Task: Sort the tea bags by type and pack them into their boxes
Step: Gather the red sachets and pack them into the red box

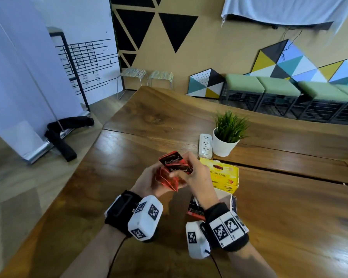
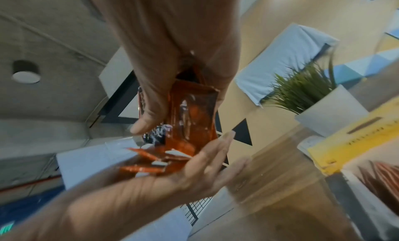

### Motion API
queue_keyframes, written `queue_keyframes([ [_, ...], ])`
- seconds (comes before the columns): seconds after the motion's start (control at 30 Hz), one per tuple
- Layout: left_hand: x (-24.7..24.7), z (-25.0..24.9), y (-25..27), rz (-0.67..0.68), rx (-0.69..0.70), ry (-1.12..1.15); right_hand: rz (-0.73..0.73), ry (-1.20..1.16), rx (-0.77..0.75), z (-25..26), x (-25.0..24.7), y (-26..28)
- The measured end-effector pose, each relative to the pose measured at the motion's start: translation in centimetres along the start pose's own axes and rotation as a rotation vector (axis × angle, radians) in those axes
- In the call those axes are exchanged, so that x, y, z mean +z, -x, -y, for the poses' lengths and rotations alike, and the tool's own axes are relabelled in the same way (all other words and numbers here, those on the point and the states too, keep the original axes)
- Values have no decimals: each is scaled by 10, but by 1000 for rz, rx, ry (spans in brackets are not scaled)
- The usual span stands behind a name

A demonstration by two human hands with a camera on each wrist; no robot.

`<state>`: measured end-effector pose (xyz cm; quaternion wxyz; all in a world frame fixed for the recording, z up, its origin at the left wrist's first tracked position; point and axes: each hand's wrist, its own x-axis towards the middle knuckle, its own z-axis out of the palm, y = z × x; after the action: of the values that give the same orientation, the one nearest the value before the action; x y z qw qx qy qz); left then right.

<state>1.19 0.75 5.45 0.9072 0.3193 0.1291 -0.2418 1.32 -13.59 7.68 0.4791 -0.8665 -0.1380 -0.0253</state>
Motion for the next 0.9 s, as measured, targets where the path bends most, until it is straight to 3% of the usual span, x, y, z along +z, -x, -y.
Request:
queue_keyframes([
  [0.1,0,7,-1,-24,-15,60,-118,-166,91,-9,-14,-7],
  [0.23,-2,14,-5,-54,94,73,-191,-364,261,-28,-26,-11],
  [0.47,16,30,-16,104,85,-130,-235,-140,247,-27,-10,-5],
  [0.6,16,35,-25,83,70,-192,-36,9,223,-18,4,-3],
  [0.7,9,27,-23,72,40,-200,109,346,72,-18,-6,1],
  [0.8,6,22,-15,143,-18,-269,322,427,-128,-19,-26,2],
  [0.9,5,23,-15,76,-84,-380,539,519,-232,-19,-35,2],
])
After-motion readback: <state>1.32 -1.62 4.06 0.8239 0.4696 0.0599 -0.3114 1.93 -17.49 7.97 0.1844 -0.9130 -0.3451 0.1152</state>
